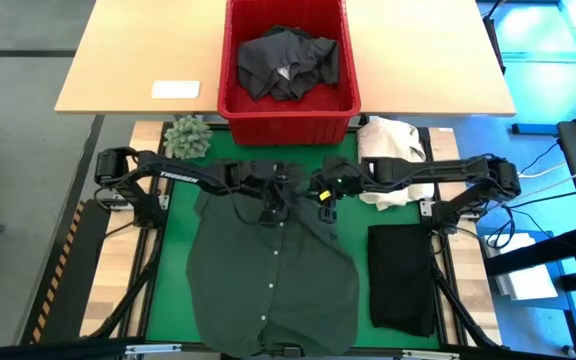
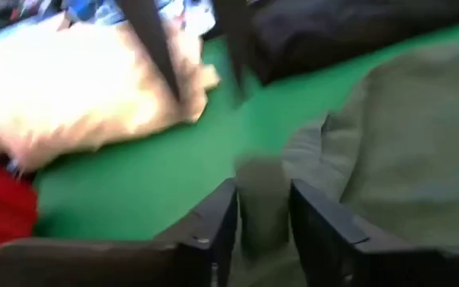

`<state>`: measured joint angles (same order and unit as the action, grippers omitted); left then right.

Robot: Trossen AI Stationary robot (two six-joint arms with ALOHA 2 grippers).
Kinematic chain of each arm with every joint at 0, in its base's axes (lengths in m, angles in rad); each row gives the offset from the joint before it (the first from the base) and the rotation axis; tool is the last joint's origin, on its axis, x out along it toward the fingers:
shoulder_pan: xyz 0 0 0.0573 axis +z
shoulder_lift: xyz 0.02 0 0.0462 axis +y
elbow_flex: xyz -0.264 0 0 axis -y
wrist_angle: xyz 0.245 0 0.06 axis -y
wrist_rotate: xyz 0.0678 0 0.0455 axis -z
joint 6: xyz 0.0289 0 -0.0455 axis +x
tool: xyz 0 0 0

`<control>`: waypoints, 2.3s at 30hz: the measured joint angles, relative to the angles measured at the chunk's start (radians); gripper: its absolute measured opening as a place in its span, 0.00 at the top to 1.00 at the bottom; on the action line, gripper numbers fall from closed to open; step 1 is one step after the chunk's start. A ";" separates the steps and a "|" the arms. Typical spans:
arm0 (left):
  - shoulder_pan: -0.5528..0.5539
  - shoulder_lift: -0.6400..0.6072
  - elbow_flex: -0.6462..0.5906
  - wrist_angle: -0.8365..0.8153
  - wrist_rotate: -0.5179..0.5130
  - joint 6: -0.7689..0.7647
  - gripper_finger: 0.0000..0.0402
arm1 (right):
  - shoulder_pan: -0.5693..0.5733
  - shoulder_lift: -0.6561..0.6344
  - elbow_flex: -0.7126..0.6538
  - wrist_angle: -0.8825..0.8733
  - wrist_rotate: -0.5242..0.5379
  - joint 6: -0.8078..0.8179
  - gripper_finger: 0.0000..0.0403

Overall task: Fold laundry
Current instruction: Fold the green polo shirt

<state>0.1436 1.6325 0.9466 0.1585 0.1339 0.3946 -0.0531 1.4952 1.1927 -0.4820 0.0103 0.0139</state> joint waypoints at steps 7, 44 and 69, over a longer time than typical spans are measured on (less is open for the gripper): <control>0.002 0.000 0.002 0.002 0.016 0.023 0.67 | -0.001 -0.016 0.000 -0.037 0.006 0.007 0.98; 0.067 0.153 0.005 -0.147 0.013 -0.124 0.55 | 0.001 -0.100 0.000 -0.202 0.088 0.083 0.79; 0.034 0.108 0.007 -0.061 -0.090 0.026 0.99 | 0.166 -0.314 -0.197 -0.211 0.225 0.235 0.79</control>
<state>0.1776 1.7409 0.9535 0.0973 0.0441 0.4204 0.1131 1.1808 0.9958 -0.6929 0.2356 0.2490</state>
